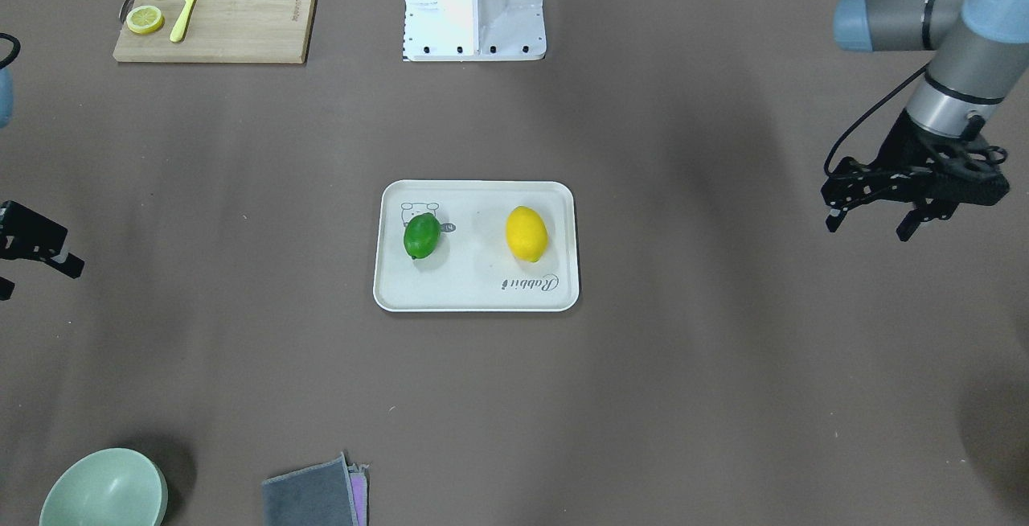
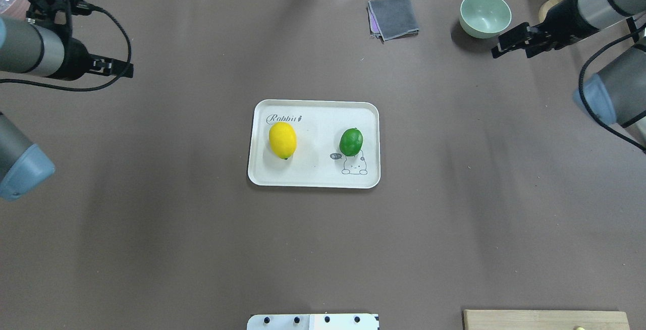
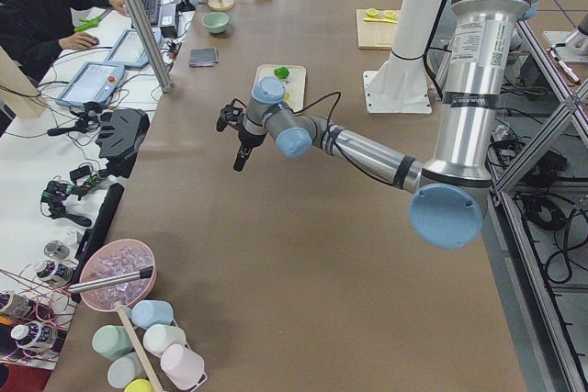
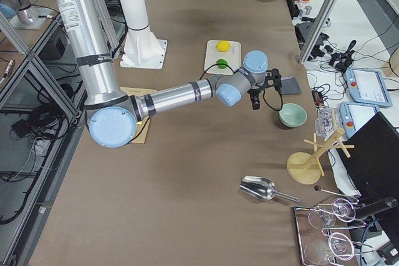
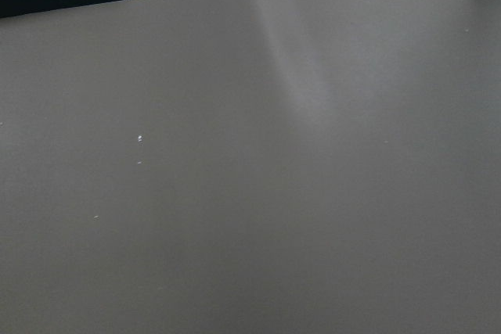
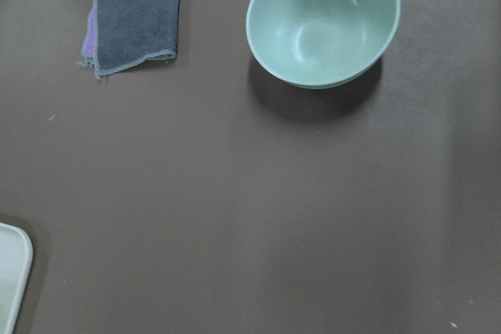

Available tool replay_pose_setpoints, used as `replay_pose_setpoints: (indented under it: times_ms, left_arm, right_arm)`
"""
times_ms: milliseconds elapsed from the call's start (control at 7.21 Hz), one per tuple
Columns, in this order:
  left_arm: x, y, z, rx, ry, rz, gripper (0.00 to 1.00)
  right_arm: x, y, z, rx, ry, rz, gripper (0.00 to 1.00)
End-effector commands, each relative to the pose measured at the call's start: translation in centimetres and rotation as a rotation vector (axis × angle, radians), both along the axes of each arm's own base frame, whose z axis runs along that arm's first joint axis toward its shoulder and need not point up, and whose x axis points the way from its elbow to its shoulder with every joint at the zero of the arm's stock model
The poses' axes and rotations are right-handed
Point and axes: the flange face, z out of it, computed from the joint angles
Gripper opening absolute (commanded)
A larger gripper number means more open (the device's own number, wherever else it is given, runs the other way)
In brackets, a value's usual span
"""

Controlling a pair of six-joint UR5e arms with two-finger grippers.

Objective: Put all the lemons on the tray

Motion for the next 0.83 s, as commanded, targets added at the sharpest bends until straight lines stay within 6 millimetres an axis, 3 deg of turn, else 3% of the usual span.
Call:
replay_pose_setpoints:
  times_ms: [0, 139, 277, 555, 693]
  left_arm:
    - [-10.2, 1.8, 6.7, 0.003, -0.070, 0.027, 0.98]
    - [-13.7, 2.6, 9.7, 0.007, -0.122, 0.034, 0.98]
    - [-16.4, 2.9, 10.5, 0.003, -0.130, 0.003, 0.98]
    - [-17.2, 3.4, 11.9, -0.042, -0.049, 0.030, 0.98]
    - [-17.8, 3.4, 12.0, -0.053, -0.045, 0.023, 0.98]
  right_arm:
    - [4.5, 4.3, 6.6, -0.004, 0.057, -0.020, 1.00]
    - [7.6, 5.4, 8.8, -0.021, 0.091, -0.005, 1.00]
    - [11.3, 6.6, 11.5, -0.004, 0.142, -0.024, 1.00]
    - [18.2, 7.5, 14.1, -0.020, 0.259, -0.075, 1.00]
    - [20.4, 8.2, 13.4, -0.076, 0.322, -0.076, 1.00]
